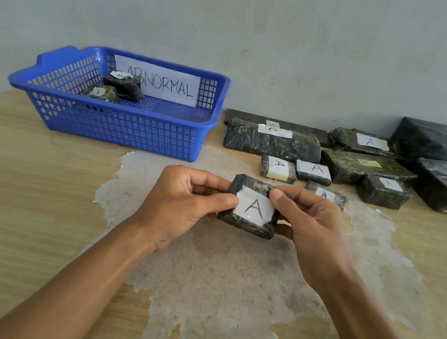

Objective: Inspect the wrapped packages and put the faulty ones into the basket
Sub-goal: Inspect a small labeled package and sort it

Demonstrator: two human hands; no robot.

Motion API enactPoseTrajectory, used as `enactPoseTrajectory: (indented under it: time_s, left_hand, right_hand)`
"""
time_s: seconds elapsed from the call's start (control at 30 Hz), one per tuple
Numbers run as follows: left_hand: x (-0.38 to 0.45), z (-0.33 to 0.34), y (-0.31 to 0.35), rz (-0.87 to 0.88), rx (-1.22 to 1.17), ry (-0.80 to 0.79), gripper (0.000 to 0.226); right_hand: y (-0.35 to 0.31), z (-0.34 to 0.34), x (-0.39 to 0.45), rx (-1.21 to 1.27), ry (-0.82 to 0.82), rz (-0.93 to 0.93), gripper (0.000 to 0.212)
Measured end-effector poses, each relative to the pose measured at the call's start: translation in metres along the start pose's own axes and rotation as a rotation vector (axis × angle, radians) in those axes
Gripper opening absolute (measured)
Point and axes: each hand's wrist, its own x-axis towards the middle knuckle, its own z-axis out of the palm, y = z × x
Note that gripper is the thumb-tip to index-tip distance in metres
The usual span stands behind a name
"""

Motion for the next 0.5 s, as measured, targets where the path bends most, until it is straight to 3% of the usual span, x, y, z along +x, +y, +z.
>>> enactPoseTrajectory:
  time_s: [0.13,0.27,0.5]
  left_hand:
    - [0.002,-0.0037,-0.0009,0.016,-0.052,0.078,0.017]
    - [0.0027,-0.0046,-0.0001,-0.002,-0.101,0.11,0.016]
    - [0.0019,-0.0068,0.0006,-0.046,-0.099,0.027,0.03]
  right_hand:
    - [0.0006,-0.0036,0.0012,-0.006,-0.12,0.111,0.016]
    - [0.0013,-0.005,0.0021,-0.033,-0.126,0.145,0.026]
    - [-0.001,-0.0057,0.0008,-0.06,-0.069,0.098,0.011]
